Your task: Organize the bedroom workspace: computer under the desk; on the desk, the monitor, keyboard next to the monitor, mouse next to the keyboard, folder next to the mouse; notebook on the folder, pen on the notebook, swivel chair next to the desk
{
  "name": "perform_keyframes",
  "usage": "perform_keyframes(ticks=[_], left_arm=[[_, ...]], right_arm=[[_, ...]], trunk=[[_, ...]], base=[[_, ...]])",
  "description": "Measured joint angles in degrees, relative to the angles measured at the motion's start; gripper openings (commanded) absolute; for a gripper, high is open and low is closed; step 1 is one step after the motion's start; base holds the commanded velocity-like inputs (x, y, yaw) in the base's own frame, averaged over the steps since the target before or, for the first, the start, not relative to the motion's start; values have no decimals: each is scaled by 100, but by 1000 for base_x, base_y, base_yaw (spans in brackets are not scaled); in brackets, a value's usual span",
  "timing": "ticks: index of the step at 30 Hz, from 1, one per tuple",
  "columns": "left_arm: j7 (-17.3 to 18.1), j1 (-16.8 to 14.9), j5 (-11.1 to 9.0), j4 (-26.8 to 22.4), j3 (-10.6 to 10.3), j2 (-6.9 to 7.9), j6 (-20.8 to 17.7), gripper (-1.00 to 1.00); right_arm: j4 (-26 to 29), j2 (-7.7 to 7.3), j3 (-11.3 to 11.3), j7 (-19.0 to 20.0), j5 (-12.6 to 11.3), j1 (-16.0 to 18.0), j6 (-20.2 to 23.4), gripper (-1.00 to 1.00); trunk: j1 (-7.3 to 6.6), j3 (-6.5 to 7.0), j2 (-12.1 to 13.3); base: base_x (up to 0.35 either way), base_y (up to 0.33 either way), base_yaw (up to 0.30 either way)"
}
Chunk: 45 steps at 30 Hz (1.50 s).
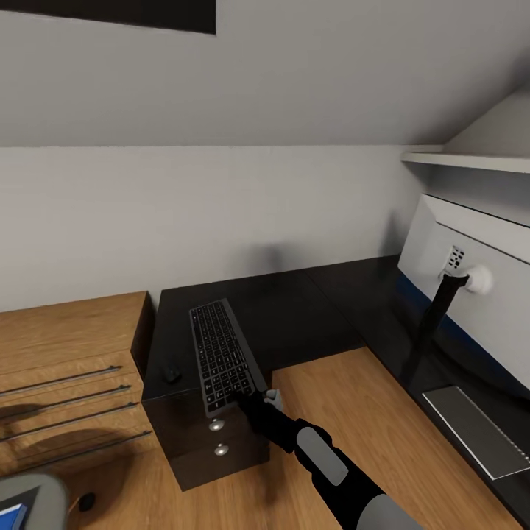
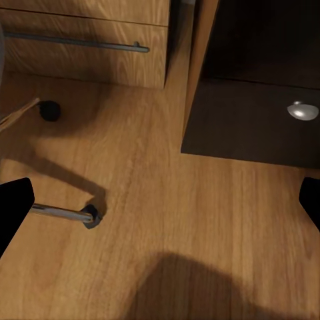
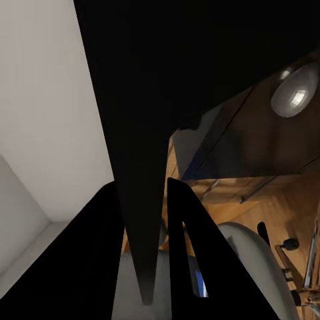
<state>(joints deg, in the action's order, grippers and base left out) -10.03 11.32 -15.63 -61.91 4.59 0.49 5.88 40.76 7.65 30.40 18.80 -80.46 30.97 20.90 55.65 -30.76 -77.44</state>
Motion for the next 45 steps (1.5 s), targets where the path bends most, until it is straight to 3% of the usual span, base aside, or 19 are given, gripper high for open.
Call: perform_keyframes(ticks=[12, 17, 22, 45], left_arm=[[-9, 0, 0, 0, 0, -1, 1, 100], [-9, 0, 0, -1, 0, 0, 1, 100], [-9, 0, 0, 0, 0, 1, 1, 100], [-9, 0, -1, 5, 0, 5, -1, 100]], right_arm=[[0, -8, -2, 68, -4, 0, 3, -100], [-9, -37, 4, 536, -26, 0, 5, -100], [-14, -65, 9, 857, -16, 0, 13, -100], [-25, -149, 16, 911, 8, 0, -1, -100]], trunk=[[241, -197, -440], [351, -287, -641], [351, -287, -642], [352, -287, -642]], base=[[0, 0, 0], [0, 0, 0], [0, 0, 0], [0, 0, 0]])
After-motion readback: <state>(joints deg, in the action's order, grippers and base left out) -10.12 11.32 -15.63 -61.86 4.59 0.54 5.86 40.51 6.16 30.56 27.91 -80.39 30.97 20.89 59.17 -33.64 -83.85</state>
